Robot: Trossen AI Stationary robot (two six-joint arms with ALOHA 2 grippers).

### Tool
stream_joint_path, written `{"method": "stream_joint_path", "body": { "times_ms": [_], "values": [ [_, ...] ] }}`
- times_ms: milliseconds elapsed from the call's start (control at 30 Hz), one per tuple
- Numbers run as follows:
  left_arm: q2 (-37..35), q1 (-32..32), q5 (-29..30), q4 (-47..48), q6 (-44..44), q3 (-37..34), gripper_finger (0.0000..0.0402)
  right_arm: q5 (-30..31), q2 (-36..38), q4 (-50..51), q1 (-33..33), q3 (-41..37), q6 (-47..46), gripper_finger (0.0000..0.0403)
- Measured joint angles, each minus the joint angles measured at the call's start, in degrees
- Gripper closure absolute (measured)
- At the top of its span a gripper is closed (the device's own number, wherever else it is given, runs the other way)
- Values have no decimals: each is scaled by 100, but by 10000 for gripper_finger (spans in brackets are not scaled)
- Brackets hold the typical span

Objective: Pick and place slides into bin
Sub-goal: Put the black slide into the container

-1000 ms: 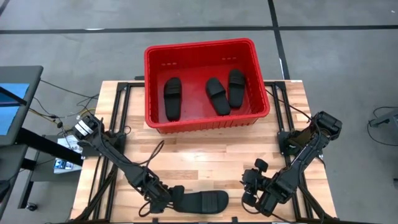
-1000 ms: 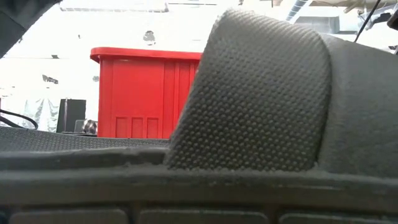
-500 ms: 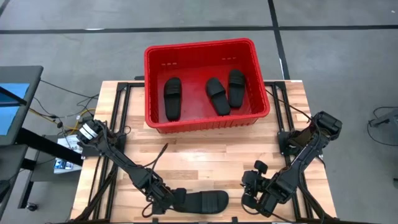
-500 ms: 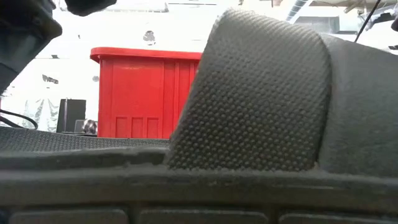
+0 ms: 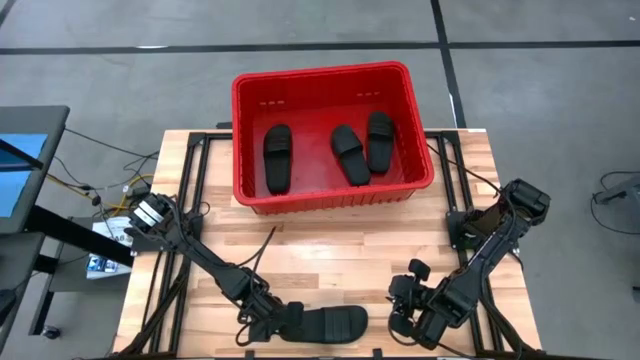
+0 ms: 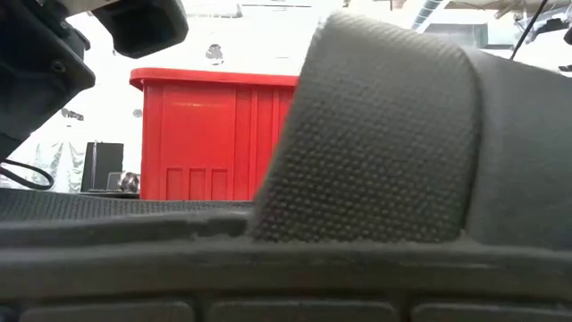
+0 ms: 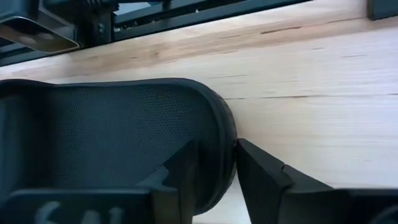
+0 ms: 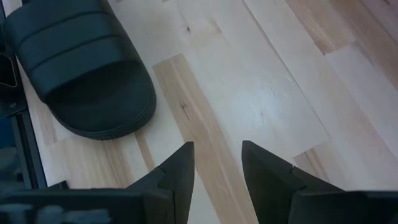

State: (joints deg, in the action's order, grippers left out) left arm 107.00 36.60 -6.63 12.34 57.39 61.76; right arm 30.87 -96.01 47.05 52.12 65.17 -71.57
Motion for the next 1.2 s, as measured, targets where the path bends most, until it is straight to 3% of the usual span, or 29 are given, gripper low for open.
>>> {"method": "stream_joint_path", "body": {
  "times_ms": [300, 733, 1200],
  "values": [
    [-33, -126, -24, 153, -143, 123, 389, 0, 0, 0, 0, 0, 0, 278],
    [-44, -80, 568, 1769, -473, 1161, 396, 5, 0, 1, 67, 0, 1, 278],
    [-53, 44, 1467, 4162, -1383, 2707, 401, 47, 0, 46, 373, 0, -195, 278]
  ]
}}
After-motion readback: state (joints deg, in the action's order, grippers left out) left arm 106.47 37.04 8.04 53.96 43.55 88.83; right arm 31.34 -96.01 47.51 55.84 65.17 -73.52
